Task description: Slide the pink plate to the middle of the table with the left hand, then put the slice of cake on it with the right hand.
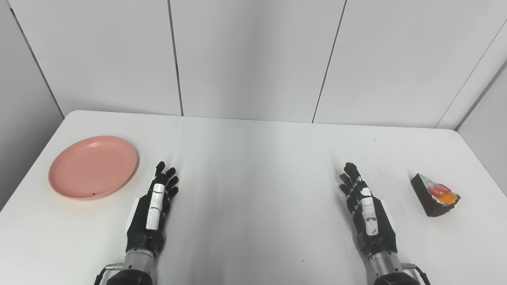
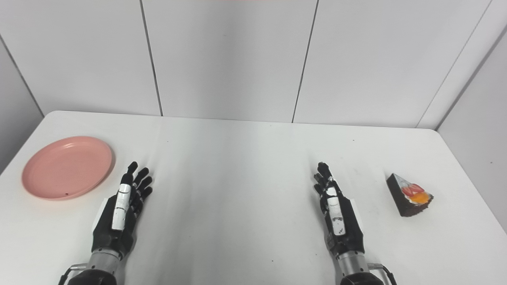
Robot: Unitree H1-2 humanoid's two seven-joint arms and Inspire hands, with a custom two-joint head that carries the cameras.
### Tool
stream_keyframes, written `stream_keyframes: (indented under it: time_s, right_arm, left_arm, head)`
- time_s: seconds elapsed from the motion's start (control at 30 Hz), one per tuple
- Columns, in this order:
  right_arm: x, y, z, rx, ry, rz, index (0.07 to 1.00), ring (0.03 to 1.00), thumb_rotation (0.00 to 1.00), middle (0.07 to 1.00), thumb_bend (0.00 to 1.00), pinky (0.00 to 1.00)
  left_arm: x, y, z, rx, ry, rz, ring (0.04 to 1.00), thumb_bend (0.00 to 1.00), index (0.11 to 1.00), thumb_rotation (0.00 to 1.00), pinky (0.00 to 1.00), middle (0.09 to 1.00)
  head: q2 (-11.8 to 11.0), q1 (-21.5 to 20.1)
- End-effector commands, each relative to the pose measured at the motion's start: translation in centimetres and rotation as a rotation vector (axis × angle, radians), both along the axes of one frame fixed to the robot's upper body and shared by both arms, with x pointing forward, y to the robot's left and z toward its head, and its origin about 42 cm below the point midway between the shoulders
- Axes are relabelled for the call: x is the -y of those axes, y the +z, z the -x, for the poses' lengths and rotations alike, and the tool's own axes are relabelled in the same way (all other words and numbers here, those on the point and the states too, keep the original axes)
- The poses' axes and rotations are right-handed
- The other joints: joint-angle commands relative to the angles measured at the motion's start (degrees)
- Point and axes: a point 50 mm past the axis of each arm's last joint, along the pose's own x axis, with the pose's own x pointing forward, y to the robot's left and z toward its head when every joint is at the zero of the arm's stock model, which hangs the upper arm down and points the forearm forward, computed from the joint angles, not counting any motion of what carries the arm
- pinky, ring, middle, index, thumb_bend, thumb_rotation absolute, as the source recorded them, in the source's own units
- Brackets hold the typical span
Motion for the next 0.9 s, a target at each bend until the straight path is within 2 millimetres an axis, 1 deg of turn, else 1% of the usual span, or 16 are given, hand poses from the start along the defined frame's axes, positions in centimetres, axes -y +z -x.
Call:
stream_keyframes:
  time_s: [0.0,0.07,0.1,0.13,0.17,0.2,0.23,0.27,0.3,0.43,0.53,0.6,0.73,0.77,0.87]
  right_arm:
    - [0.4,0.1,-0.2,0.046,0.011,-0.011,0.932,0.961,0.93,0.963,0.91,0.98]
    - [0.8,-0.2,-0.3,0.042,0.011,-0.012,0.934,0.957,0.93,0.961,0.91,0.98]
    - [1.0,-0.4,-0.4,0.039,0.008,-0.011,0.935,0.955,0.93,0.962,0.91,0.97]
    - [1.2,-0.6,-0.5,0.037,0.006,-0.010,0.936,0.952,0.93,0.962,0.91,0.97]
    - [1.5,-0.8,-0.5,0.035,0.004,-0.007,0.939,0.951,0.94,0.961,0.91,0.96]
    - [1.7,-0.9,-0.6,0.034,0.003,-0.005,0.943,0.951,0.94,0.962,0.90,0.96]
    - [2.0,-1.1,-0.6,0.036,0.003,0.001,0.946,0.950,0.95,0.960,0.88,0.96]
    - [2.1,-1.3,-0.7,0.039,0.003,0.005,0.946,0.947,0.95,0.957,0.87,0.95]
    - [2.3,-1.5,-0.8,0.040,0.004,0.007,0.945,0.943,0.96,0.954,0.86,0.95]
    - [2.7,-2.0,-1.2,0.044,0.008,0.006,0.940,0.931,0.96,0.945,0.85,0.95]
    - [2.9,-2.3,-1.4,0.040,0.001,0.014,0.931,0.927,0.96,0.936,0.86,0.94]
    - [3.0,-2.4,-1.3,0.036,0.003,0.015,0.926,0.922,0.96,0.933,0.85,0.94]
    - [3.0,-2.5,-1.1,0.031,0.004,0.005,0.925,0.922,0.96,0.927,0.83,0.95]
    - [3.0,-2.5,-1.0,0.030,0.003,0.005,0.925,0.923,0.96,0.927,0.83,0.95]
    - [3.0,-2.6,-0.9,0.026,0.003,0.006,0.927,0.918,0.96,0.924,0.85,0.94]
  left_arm:
    - [0.8,0.8,-0.7,0.055,-0.021,-0.013,0.965,0.76,0.999,0.94,0.98,0.967]
    - [1.1,0.5,-0.8,0.056,-0.025,-0.013,0.966,0.75,1.000,0.94,0.98,0.972]
    - [1.3,0.3,-0.9,0.056,-0.026,-0.014,0.965,0.75,1.000,0.94,0.98,0.974]
    - [1.4,0.2,-1.0,0.056,-0.026,-0.017,0.965,0.74,1.000,0.95,0.98,0.976]
    - [1.7,0.0,-1.1,0.054,-0.026,-0.018,0.964,0.74,1.000,0.95,0.98,0.977]
    - [1.8,-0.1,-1.1,0.053,-0.025,-0.019,0.964,0.74,0.997,0.96,0.98,0.977]
    - [2.1,-0.3,-1.2,0.050,-0.024,-0.016,0.964,0.73,0.994,0.96,0.98,0.976]
    - [2.2,-0.4,-1.2,0.048,-0.023,-0.014,0.965,0.73,0.993,0.96,0.98,0.974]
    - [2.5,-0.5,-1.3,0.046,-0.022,-0.014,0.965,0.72,0.991,0.96,0.98,0.973]
    - [3.0,-1.1,-1.5,0.042,-0.028,-0.006,0.970,0.71,0.991,0.95,1.00,0.974]
    - [3.1,-1.4,-1.6,0.046,-0.035,-0.002,0.977,0.68,1.000,0.96,1.00,0.979]
    - [3.1,-1.6,-1.6,0.046,-0.029,-0.017,0.970,0.68,1.000,0.96,1.00,0.968]
    - [3.1,-1.8,-1.6,0.043,-0.025,-0.032,0.966,0.67,1.000,0.96,0.99,0.962]
    - [3.2,-1.9,-1.6,0.042,-0.025,-0.034,0.966,0.67,1.000,0.96,0.99,0.962]
    - [3.2,-2.1,-1.6,0.041,-0.024,-0.037,0.960,0.68,1.000,0.96,0.98,0.960]
  head:
    - [-0.3,0.5]
    - [-1.0,2.1]
    - [-1.9,3.8]
    - [-1.9,3.8]
    - [-2.8,5.3]
    - [-2.8,5.3]
    - [-3.7,6.5]
    - [-3.7,6.5]
    - [-4.6,7.3]
    - [-5.4,7.3]
    - [-6.0,7.3]
    - [-6.7,7.5]
    - [-7.3,7.7]
    - [-7.8,7.9]
    - [-8.2,8.2]
